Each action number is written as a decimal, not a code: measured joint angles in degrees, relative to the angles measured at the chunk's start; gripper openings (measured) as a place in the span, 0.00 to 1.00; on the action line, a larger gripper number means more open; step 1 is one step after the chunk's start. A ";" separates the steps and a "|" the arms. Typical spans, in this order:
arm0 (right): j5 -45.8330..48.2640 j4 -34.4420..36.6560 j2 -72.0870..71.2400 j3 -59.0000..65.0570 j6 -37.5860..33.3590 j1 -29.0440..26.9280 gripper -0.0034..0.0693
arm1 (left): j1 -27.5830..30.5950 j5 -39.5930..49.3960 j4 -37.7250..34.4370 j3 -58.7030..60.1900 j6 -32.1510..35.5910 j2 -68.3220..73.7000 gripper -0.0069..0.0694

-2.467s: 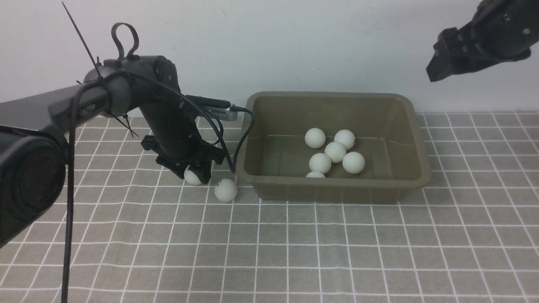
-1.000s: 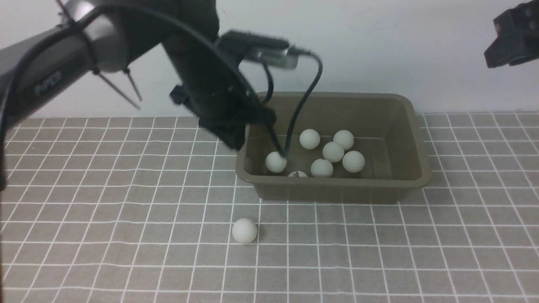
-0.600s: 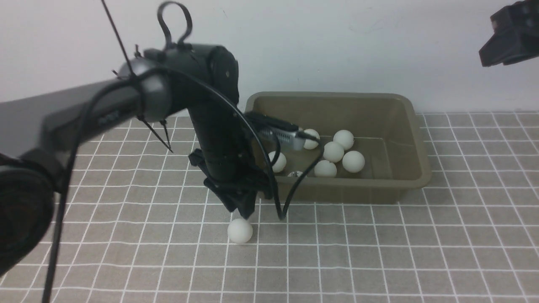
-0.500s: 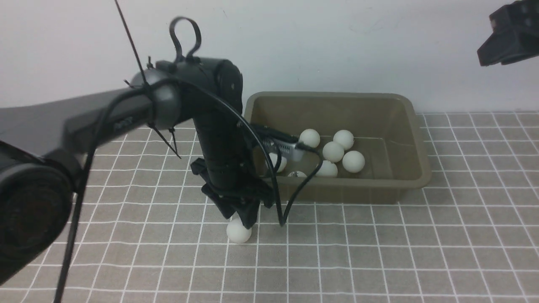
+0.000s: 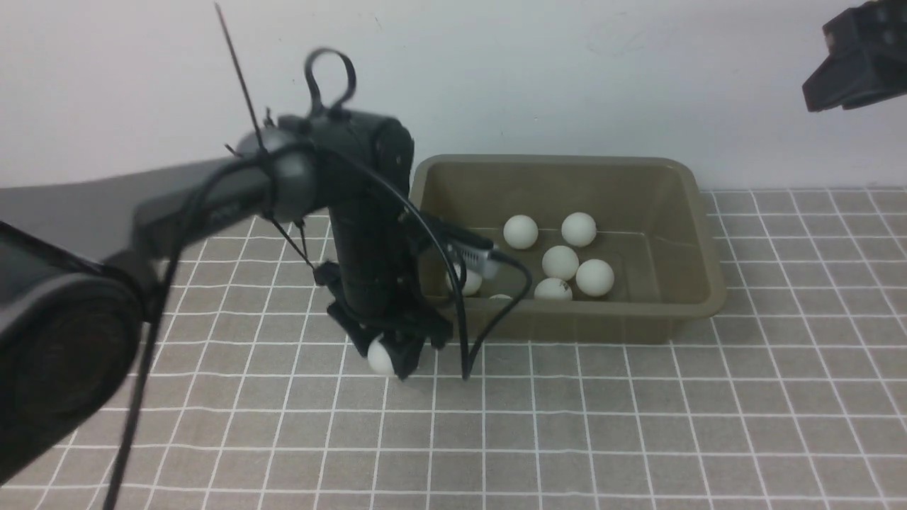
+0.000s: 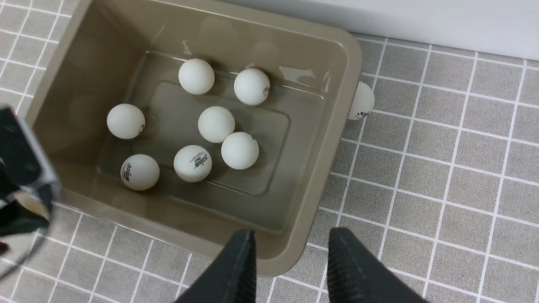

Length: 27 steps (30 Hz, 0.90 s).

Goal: Put the table tennis balls into the box on the grey coffee tablecloth.
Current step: 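Reach for and grasp a ping pong ball on the table beside the basket, then drop the ball into the bin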

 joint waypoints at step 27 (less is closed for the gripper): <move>-4.05 -5.00 12.58 0.00 4.48 -4.06 0.44 | 0.66 -6.40 -3.63 -32.58 -5.33 16.83 0.65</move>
